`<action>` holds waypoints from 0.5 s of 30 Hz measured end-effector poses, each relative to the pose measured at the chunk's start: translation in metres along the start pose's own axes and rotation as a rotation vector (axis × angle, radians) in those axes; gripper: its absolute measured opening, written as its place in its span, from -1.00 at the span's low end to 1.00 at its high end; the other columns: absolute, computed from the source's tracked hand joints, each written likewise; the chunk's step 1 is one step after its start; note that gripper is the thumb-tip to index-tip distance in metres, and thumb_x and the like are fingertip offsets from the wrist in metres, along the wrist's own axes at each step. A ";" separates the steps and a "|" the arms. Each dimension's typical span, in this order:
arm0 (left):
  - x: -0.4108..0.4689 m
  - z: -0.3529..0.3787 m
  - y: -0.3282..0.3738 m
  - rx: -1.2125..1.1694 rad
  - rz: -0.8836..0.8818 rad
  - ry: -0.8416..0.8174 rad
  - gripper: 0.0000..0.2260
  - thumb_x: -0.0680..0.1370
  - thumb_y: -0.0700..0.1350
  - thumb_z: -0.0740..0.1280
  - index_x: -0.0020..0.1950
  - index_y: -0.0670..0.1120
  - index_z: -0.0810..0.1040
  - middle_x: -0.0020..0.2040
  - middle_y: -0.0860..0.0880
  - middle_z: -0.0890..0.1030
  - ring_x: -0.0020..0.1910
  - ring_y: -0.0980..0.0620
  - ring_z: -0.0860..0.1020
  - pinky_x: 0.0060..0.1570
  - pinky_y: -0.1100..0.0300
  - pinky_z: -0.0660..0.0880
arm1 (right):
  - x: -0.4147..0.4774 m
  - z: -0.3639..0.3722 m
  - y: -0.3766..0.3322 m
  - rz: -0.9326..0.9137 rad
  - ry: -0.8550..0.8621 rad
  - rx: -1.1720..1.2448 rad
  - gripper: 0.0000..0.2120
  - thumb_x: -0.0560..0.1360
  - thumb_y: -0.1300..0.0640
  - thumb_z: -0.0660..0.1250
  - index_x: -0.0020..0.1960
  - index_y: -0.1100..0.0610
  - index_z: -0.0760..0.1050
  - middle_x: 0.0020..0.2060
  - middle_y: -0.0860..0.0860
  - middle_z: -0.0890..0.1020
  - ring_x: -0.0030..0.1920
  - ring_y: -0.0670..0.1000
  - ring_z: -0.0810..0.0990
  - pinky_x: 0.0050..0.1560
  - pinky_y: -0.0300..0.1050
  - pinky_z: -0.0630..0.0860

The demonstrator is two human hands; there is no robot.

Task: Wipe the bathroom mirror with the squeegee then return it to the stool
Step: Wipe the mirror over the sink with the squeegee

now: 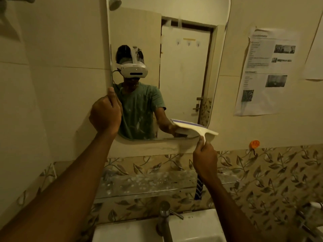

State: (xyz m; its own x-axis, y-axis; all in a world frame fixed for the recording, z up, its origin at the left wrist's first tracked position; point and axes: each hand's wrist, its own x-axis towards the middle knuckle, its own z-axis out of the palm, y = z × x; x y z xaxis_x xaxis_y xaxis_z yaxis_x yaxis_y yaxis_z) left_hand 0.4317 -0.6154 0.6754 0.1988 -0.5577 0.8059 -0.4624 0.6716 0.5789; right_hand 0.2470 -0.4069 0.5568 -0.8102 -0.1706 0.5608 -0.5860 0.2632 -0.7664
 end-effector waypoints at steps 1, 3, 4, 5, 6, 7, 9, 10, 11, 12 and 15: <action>0.000 -0.001 0.001 0.004 0.001 -0.002 -0.48 0.67 0.13 0.02 -0.34 -0.10 0.50 -0.45 -0.01 0.41 -0.50 0.07 0.33 -0.49 0.34 0.16 | -0.008 0.003 0.003 0.013 -0.009 0.001 -0.58 0.65 -0.10 0.01 -0.29 0.04 0.38 -0.47 -0.04 0.48 -0.51 -0.10 0.46 -0.55 -0.24 0.22; 0.000 -0.002 0.002 0.018 0.003 -0.013 -0.45 0.67 0.14 0.01 -0.33 -0.13 0.53 -0.45 0.00 0.40 -0.51 0.08 0.31 -0.49 0.34 0.13 | -0.024 0.007 0.008 0.045 -0.034 0.012 -0.59 0.65 -0.09 0.01 -0.30 0.01 0.36 -0.46 -0.05 0.49 -0.48 -0.11 0.47 -0.52 -0.23 0.23; 0.001 -0.003 0.002 0.025 0.007 -0.019 -0.43 0.67 0.14 0.01 -0.32 -0.16 0.54 -0.45 0.00 0.39 -0.51 0.07 0.31 -0.48 0.33 0.12 | -0.031 0.009 0.010 0.070 -0.056 0.027 -0.59 0.65 -0.11 0.00 -0.28 0.02 0.37 -0.43 -0.05 0.50 -0.44 -0.09 0.49 -0.48 -0.22 0.26; 0.002 -0.003 0.001 0.033 0.015 -0.026 -0.42 0.67 0.15 0.00 -0.32 -0.18 0.55 -0.46 -0.01 0.38 -0.51 0.07 0.30 -0.48 0.33 0.11 | -0.037 0.011 0.011 0.094 -0.083 0.038 -0.58 0.65 -0.12 -0.02 -0.25 0.05 0.40 -0.38 -0.03 0.53 -0.38 -0.06 0.52 -0.42 -0.20 0.31; 0.004 -0.004 -0.002 0.047 0.030 -0.037 -0.40 0.66 0.15 -0.01 -0.31 -0.20 0.56 -0.47 0.00 0.36 -0.52 0.06 0.28 -0.48 0.31 0.10 | -0.041 0.012 0.011 0.110 -0.102 0.042 -0.57 0.65 -0.14 -0.04 -0.19 0.07 0.43 -0.32 -0.02 0.56 -0.31 -0.02 0.55 -0.35 -0.17 0.34; 0.008 -0.006 -0.004 0.063 0.053 -0.054 -0.38 0.66 0.16 -0.01 -0.31 -0.22 0.56 -0.48 0.01 0.34 -0.52 0.05 0.26 -0.47 0.29 0.11 | -0.043 0.012 0.010 0.117 -0.106 0.052 -0.57 0.65 -0.14 -0.05 -0.13 0.08 0.46 -0.29 -0.01 0.57 -0.27 0.00 0.55 -0.31 -0.16 0.35; 0.018 -0.009 -0.007 0.113 0.103 -0.125 -0.34 0.65 0.21 -0.06 -0.32 -0.22 0.53 -0.50 0.03 0.28 -0.49 0.01 0.28 -0.42 0.22 0.20 | -0.040 0.008 0.001 0.099 -0.076 0.089 -0.57 0.65 -0.13 -0.04 -0.16 0.07 0.45 -0.35 -0.03 0.55 -0.34 -0.03 0.53 -0.38 -0.19 0.31; 0.025 -0.012 -0.007 0.145 0.127 -0.167 -0.33 0.63 0.25 -0.09 -0.33 -0.20 0.51 -0.50 0.03 0.26 -0.47 -0.02 0.30 -0.40 0.18 0.23 | -0.034 0.005 -0.007 0.081 -0.047 0.102 -0.59 0.65 -0.11 -0.02 -0.21 0.05 0.43 -0.41 -0.04 0.51 -0.41 -0.06 0.50 -0.45 -0.21 0.28; 0.031 -0.014 -0.006 0.175 0.152 -0.201 -0.32 0.62 0.28 -0.11 -0.33 -0.18 0.49 -0.49 0.00 0.27 -0.45 -0.04 0.32 -0.39 0.15 0.26 | -0.027 0.000 -0.017 0.056 -0.018 0.109 -0.61 0.65 -0.09 0.00 -0.24 0.02 0.40 -0.44 -0.04 0.49 -0.45 -0.09 0.46 -0.48 -0.22 0.25; 0.038 -0.016 -0.005 0.196 0.176 -0.227 -0.32 0.61 0.30 -0.12 -0.33 -0.17 0.49 -0.48 -0.03 0.31 -0.43 -0.07 0.36 -0.38 0.14 0.28 | -0.016 -0.006 -0.028 0.027 0.005 0.117 -0.63 0.66 -0.08 0.01 -0.24 0.01 0.39 -0.44 -0.04 0.48 -0.47 -0.09 0.45 -0.50 -0.21 0.26; 0.053 -0.022 0.003 0.217 0.243 -0.210 -0.33 0.59 0.32 -0.12 -0.37 -0.15 0.44 -0.45 -0.09 0.39 -0.44 -0.11 0.41 -0.39 0.15 0.32 | 0.024 -0.025 -0.064 -0.067 0.037 0.165 -0.63 0.66 -0.09 0.01 -0.15 0.05 0.45 -0.40 0.00 0.53 -0.44 -0.04 0.50 -0.48 -0.16 0.38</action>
State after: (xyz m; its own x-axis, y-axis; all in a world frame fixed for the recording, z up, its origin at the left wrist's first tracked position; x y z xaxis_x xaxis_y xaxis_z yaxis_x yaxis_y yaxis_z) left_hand 0.4597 -0.6320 0.7231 -0.1102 -0.4977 0.8603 -0.6509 0.6903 0.3160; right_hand 0.2660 -0.4045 0.6272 -0.7701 -0.1468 0.6208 -0.6355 0.0923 -0.7665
